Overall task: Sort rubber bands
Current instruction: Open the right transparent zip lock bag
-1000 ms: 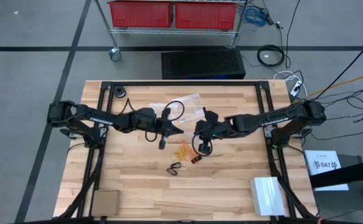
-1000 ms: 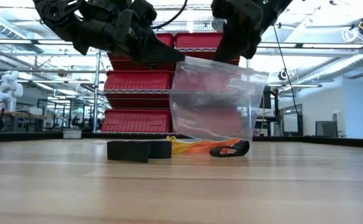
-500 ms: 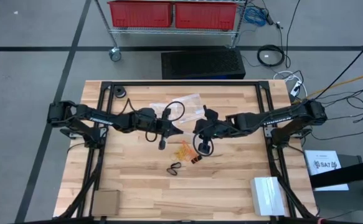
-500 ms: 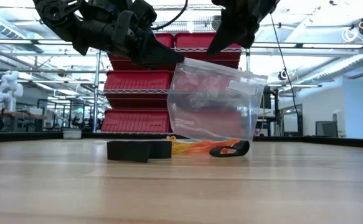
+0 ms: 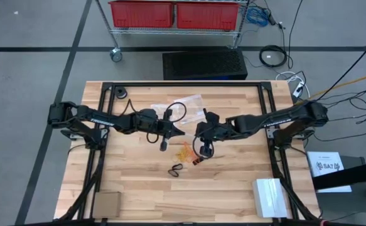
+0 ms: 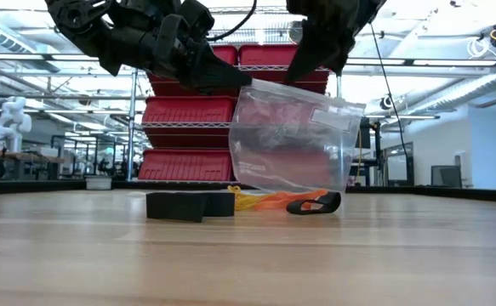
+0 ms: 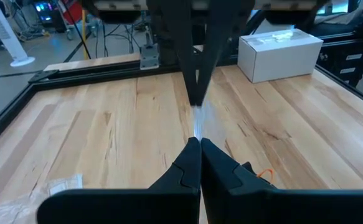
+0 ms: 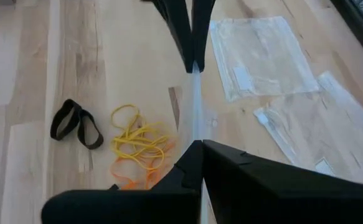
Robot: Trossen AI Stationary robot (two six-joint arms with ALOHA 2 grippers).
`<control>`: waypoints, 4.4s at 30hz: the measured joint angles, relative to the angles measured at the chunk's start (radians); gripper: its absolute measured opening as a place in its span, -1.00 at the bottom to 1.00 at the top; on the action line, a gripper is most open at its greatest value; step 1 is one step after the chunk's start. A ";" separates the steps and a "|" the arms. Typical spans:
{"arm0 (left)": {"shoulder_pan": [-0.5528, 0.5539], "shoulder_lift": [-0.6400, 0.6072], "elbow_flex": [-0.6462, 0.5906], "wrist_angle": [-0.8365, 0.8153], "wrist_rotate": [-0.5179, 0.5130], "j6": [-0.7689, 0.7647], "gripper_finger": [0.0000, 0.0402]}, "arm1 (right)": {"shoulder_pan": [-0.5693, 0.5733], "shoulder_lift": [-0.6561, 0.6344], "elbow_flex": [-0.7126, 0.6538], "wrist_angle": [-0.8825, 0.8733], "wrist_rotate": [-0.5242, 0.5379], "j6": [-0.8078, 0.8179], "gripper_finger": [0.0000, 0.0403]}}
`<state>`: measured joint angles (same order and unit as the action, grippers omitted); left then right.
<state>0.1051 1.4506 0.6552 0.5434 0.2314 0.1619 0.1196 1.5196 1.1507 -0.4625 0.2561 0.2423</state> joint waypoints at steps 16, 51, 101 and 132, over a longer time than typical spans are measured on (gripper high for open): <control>0.000 0.000 0.000 -0.001 0.000 -0.002 -0.99 | 0.005 0.013 0.000 0.009 -0.027 0.025 -1.00; 0.000 0.000 0.000 0.005 -0.019 -0.026 -0.99 | -0.006 0.066 0.000 0.015 -0.047 0.069 -1.00; -0.067 0.000 0.019 0.084 -0.065 -0.085 -0.99 | -0.035 0.079 -0.002 0.123 -0.047 0.027 -0.31; -0.114 0.000 0.019 0.183 -0.166 -0.105 -0.99 | -0.040 0.079 -0.110 0.447 -0.126 -0.029 -0.75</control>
<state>-0.0093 1.4509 0.6743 0.7265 0.0658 0.0574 0.0795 1.5982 1.0403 -0.0152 0.1303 0.2134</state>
